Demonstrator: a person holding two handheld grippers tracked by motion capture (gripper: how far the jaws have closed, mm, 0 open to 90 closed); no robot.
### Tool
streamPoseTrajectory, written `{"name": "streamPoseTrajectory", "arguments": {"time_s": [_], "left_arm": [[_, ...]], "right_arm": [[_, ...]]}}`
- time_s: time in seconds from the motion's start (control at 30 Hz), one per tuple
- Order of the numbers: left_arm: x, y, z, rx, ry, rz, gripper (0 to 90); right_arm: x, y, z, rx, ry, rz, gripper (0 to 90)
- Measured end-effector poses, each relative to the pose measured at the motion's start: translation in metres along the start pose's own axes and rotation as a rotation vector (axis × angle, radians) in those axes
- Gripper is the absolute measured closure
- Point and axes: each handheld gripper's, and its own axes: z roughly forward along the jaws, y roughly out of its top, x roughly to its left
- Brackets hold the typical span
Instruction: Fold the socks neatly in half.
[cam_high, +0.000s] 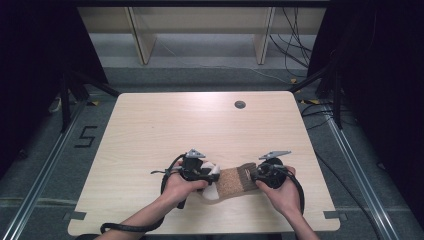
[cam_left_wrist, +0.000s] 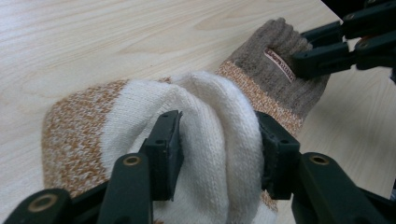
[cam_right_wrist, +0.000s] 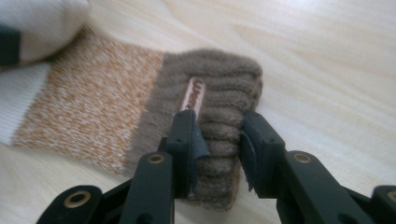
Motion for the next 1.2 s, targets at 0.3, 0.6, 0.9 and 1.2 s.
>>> {"name": "streamPoseTrajectory", "arguments": {"time_s": [0.3, 0.6, 0.9, 1.2], "left_arm": [[-0.007, -0.003, 0.0, -0.009, 0.0, 0.045, 43.5], [-0.013, -0.003, -0.003, -0.033, -0.028, 0.034, 38.4], [-0.018, -0.004, -0.008, -0.03, -0.045, 0.065, 38.3], [-0.026, -0.007, -0.008, -0.025, -0.062, 0.107, 35.1]], "right_arm": [[0.03, 0.028, -0.025, -0.109, 0.02, -0.119, 71.3], [0.035, 0.043, -0.031, -0.108, 0.052, -0.128, 74.9], [0.043, 0.042, -0.011, -0.076, 0.147, -0.147, 76.9], [0.058, 0.049, -0.001, -0.036, 0.217, -0.143, 76.8]]}}
